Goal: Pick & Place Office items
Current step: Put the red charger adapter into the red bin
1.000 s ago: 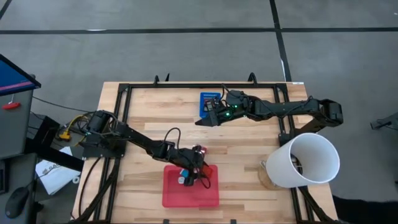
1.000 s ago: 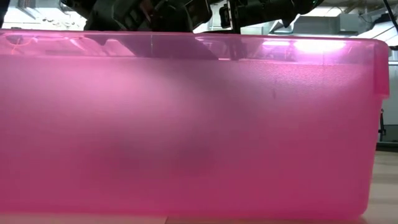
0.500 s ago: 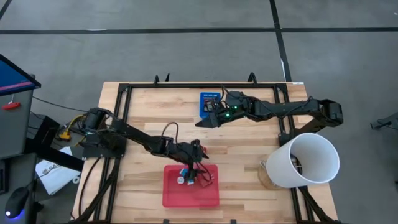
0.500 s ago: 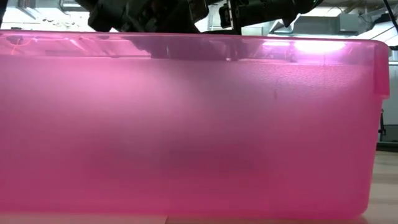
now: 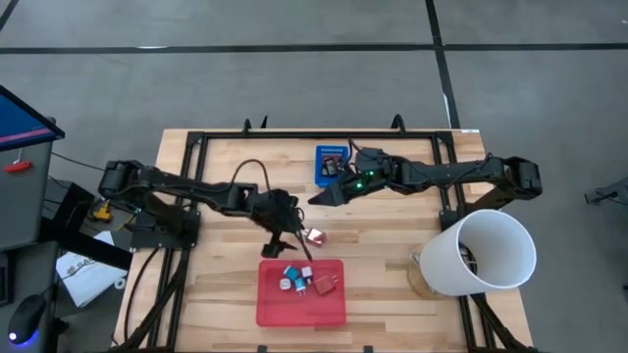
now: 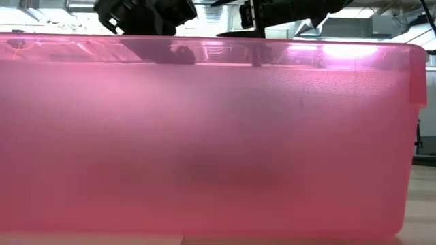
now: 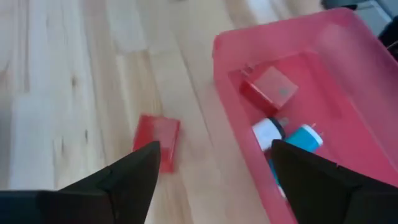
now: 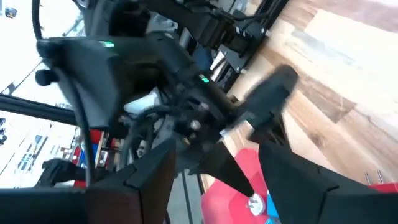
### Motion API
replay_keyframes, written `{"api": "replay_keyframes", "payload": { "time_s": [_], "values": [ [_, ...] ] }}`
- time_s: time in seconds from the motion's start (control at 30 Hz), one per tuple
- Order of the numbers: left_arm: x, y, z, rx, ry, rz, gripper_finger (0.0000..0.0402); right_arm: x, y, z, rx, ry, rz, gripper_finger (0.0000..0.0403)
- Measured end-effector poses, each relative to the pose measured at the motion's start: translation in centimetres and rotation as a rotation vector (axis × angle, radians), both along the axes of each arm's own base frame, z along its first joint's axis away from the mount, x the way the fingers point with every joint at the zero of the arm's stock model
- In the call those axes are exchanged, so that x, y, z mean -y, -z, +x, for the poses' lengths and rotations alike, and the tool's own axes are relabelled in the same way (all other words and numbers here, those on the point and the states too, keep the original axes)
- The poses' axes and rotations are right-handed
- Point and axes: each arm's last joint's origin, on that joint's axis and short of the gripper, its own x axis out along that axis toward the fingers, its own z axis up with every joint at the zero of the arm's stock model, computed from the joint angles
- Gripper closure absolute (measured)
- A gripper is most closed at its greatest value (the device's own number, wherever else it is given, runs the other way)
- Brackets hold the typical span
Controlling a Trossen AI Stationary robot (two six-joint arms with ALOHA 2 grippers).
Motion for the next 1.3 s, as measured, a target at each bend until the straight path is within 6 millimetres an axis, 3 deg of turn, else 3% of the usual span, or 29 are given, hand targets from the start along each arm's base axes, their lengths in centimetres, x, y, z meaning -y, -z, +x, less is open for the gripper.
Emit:
{"api": "replay_keyframes", "payload": {
  "time_s": [0.17,0.33,0.5,0.67,0.97,1.1,1.23,1.3],
  "values": [
    [-2.1,2.4,1.6,-0.015,0.021,0.030,0.0071,0.1,-0.5,-0.3,0.017,0.055,-0.022,0.0180],
    [-3.1,5.2,3.2,-0.014,0.044,0.055,0.0067,0.7,-1.4,-1.2,0.011,0.129,-0.057,0.0180],
    [-3.3,7.5,4.1,-0.030,0.065,0.042,0.0083,1.2,-2.7,-3.3,-0.028,0.215,-0.119,0.0180],
    [-3.3,8.4,4.9,0.009,0.063,0.046,0.0096,1.3,-4.2,-5.3,-0.031,0.280,-0.159,0.0180],
    [-3.5,11.1,5.5,-0.027,0.061,0.048,0.0099,1.4,-4.9,-6.6,-0.046,0.320,-0.180,0.0180],
    [-3.6,11.7,5.6,-0.045,0.032,0.082,0.0126,1.4,-4.9,-6.6,-0.051,0.319,-0.180,0.0180],
    [-3.8,11.5,5.6,-0.046,0.004,0.096,0.0202,1.3,-4.9,-6.6,-0.053,0.320,-0.178,0.0180],
    [-4.3,11.1,5.2,-0.065,-0.038,0.095,0.0200,1.3,-4.9,-6.6,-0.052,0.320,-0.178,0.0180]
  ]
}}
